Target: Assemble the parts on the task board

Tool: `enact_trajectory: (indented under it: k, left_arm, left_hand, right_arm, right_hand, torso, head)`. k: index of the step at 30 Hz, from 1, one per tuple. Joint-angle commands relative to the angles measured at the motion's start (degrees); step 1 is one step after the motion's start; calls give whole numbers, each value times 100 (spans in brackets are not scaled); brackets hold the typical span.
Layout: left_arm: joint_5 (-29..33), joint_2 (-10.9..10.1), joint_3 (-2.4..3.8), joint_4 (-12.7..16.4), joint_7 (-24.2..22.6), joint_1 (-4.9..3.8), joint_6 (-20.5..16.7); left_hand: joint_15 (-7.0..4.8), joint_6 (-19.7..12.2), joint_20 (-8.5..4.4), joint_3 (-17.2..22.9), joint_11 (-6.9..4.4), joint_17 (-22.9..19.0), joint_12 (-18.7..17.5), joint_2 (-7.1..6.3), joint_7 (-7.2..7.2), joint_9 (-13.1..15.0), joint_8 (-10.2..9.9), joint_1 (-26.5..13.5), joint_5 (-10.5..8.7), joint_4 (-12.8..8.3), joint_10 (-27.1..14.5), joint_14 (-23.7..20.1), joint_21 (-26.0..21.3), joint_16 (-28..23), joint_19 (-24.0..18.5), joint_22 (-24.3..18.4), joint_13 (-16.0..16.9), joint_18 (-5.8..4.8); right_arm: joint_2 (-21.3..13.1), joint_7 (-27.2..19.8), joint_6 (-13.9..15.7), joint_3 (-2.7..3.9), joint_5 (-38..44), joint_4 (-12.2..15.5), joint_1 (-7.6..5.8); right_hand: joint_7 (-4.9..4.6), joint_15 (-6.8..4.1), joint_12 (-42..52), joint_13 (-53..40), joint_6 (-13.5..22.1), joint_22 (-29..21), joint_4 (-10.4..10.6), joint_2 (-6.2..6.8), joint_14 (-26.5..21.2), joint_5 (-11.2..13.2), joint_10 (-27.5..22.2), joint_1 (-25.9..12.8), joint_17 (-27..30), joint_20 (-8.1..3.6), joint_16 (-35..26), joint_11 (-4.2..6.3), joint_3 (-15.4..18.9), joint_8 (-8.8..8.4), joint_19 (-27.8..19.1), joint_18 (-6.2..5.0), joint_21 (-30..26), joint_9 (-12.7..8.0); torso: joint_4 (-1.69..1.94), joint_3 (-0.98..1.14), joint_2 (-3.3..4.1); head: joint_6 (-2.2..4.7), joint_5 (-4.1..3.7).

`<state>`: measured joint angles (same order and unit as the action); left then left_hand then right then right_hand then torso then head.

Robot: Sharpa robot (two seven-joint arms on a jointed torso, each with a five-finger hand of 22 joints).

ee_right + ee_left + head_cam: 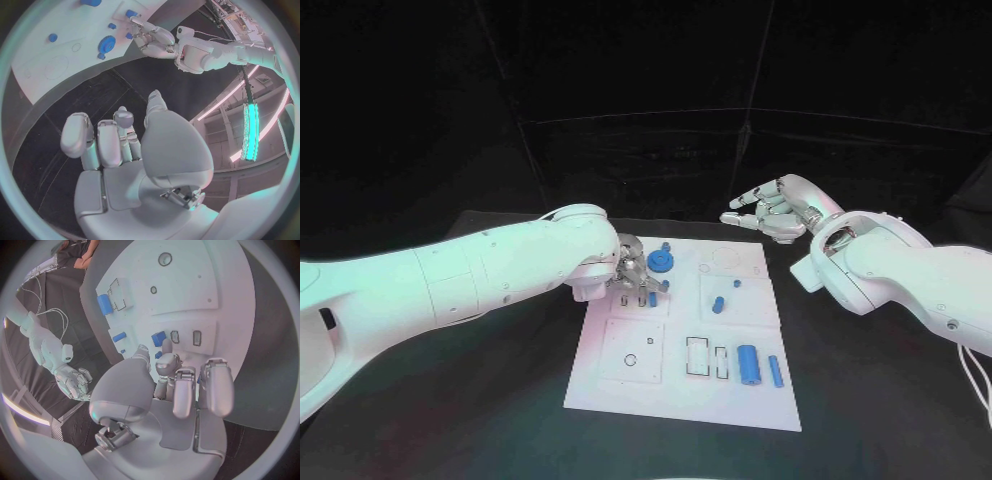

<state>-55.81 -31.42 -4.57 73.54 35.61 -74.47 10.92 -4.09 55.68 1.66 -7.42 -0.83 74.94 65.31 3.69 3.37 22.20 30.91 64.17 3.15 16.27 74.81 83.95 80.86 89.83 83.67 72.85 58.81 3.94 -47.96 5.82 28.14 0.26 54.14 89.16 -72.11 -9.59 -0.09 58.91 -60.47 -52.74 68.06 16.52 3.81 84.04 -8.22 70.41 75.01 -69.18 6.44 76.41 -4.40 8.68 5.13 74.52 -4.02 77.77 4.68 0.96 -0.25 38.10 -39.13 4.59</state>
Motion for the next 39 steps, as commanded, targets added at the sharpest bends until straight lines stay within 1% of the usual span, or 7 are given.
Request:
enact_trajectory:
  k: [1,8,13,17,22,30,39]
  left_arm:
    - [-82,48,-8,-35,182,-15,256]
    - [-83,114,-20,-107,235,-18,357]
    - [-84,167,-23,-179,230,-19,376]
    - [-84,220,-24,-236,215,-19,404]
    - [-84,263,-24,-275,202,-18,432]
    - [-84,296,-25,-291,183,-18,441]
    - [-84,322,-25,-288,154,-18,501]
  left_hand:
    - [-41,-58,-3,-42,-1,1506,25,14,-4,22,47,80,-15,-4,-19,605,22,17,158,14,12,-83]
    - [-41,-100,-3,-57,-1,1506,35,20,-4,79,99,160,-13,-26,-24,605,23,17,157,18,22,-83]
    - [-40,-122,-2,-51,-1,1506,39,37,-3,110,126,209,-12,-38,-28,605,22,17,155,17,27,-82]
    - [-40,-161,-2,-30,-1,1506,44,62,-3,164,173,313,-11,-73,-34,605,24,17,154,24,34,-82]
    - [-40,-203,-1,7,-1,1506,49,60,-3,228,227,460,-11,-151,-38,605,25,17,152,32,42,-82]
    - [-40,-219,-1,37,-2,1506,56,77,-3,257,251,521,-10,-183,-36,605,23,17,150,33,51,-82]
    - [-46,-271,-5,191,-10,1506,60,107,-11,333,306,790,-6,-373,-37,605,38,17,154,71,65,-86]
  right_arm:
    - [15,214,62,6,61,-9,-15]
    - [29,248,44,6,64,-26,-15]
    - [41,254,31,6,65,-33,-15]
    - [55,273,2,6,65,-45,-15]
    - [77,295,-25,6,65,-71,-15]
    - [107,321,-60,5,65,-103,-15]
    - [140,335,-85,5,65,-139,-15]
  right_hand:
    - [28,7,-33,13,22,-12,-1,-63,144,-45,-34,1,13,-7,-30,4,29,39,-30,-107,-33,9]
    - [29,5,-43,29,23,-32,-1,-75,143,-76,-41,7,24,-9,-41,6,35,44,-40,-111,-47,10]
    - [30,4,-45,36,25,-36,-1,-85,143,-99,-43,10,31,-10,-48,6,39,47,-40,-111,-51,11]
    - [30,3,-43,37,26,-39,-2,-92,144,-116,-42,13,33,-11,-52,7,42,49,-41,-112,-55,11]
    - [31,2,-55,51,28,-49,-1,-98,143,-125,-49,14,40,-12,-58,7,44,50,-47,-114,-61,11]
    - [31,2,-57,56,30,-50,1,-107,144,-138,-51,13,39,-12,-60,7,48,52,-46,-114,-63,12]
    - [31,1,-60,64,32,-60,3,-118,144,-162,-53,10,45,-13,-66,7,54,55,-50,-116,-71,12]
  torso:
    - [-8,0,2]
    - [5,-5,0]
    - [4,-5,-2]
    - [-1,-13,7]
    - [-4,-2,2]
    - [6,-5,1]
    - [-1,-7,1]
  head:
    - [-21,-2]
    - [-60,-8]
    - [-85,-5]
    - [-96,-12]
    - [-125,-12]
    - [-143,-14]
    - [-173,-2]
